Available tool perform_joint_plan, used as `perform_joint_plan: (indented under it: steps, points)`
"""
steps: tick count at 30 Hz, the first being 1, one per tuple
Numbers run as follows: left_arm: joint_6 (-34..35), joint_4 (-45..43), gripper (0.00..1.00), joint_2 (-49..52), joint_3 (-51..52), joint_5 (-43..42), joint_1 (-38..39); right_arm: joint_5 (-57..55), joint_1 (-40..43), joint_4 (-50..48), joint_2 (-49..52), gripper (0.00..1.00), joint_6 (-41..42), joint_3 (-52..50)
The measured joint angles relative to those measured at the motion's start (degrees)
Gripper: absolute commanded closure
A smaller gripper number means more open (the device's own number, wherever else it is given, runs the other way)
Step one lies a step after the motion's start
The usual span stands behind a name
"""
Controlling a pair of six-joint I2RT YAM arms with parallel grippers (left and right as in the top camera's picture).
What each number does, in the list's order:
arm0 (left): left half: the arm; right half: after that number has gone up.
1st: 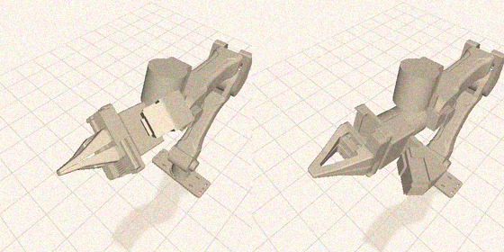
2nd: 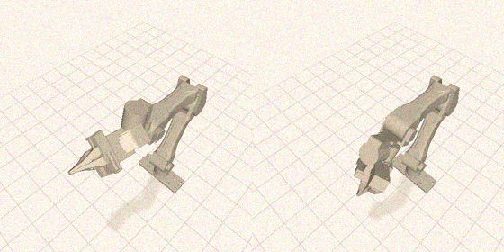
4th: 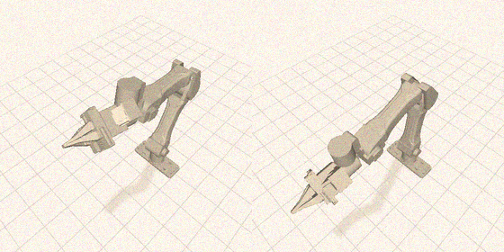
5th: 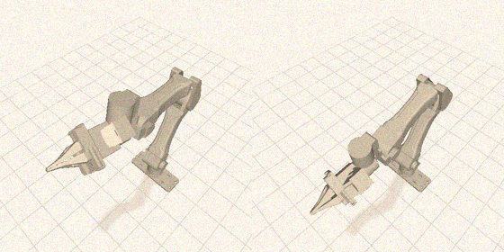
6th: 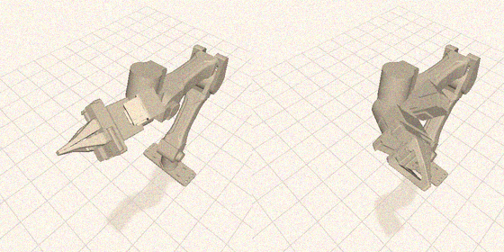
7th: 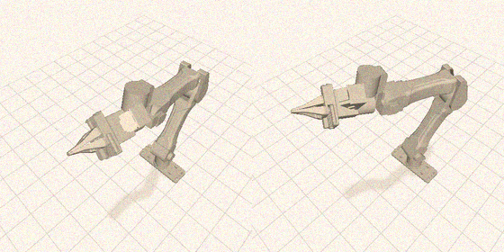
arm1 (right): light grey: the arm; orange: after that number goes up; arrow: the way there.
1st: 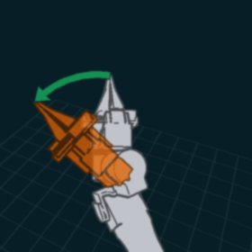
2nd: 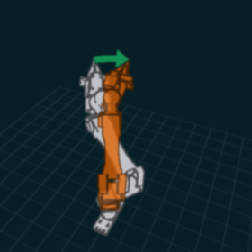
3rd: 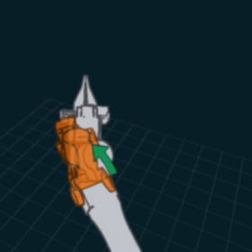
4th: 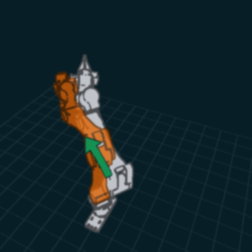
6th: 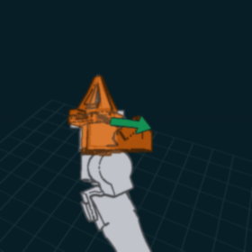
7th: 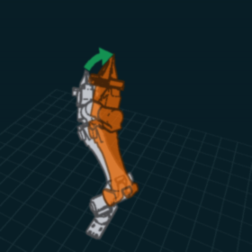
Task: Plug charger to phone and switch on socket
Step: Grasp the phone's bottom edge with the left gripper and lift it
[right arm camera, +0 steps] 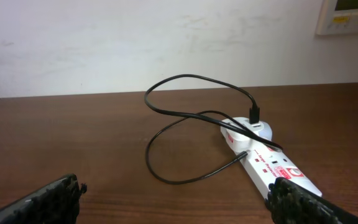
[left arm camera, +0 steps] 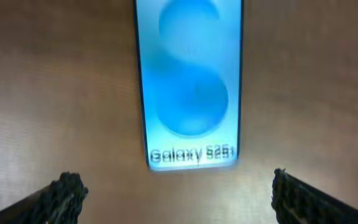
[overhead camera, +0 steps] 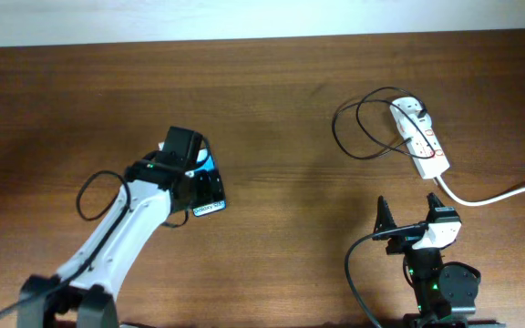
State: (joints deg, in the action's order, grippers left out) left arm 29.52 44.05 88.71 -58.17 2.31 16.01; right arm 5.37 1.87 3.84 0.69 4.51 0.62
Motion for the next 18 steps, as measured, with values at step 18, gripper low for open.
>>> perform_joint_plan:
  steps: [18]
  points:
    - [1.2,-21.0,0.0,16.6,-0.8,4.8,0.0,0.0,0.0,0.0,0.0,0.02,0.0,0.0]
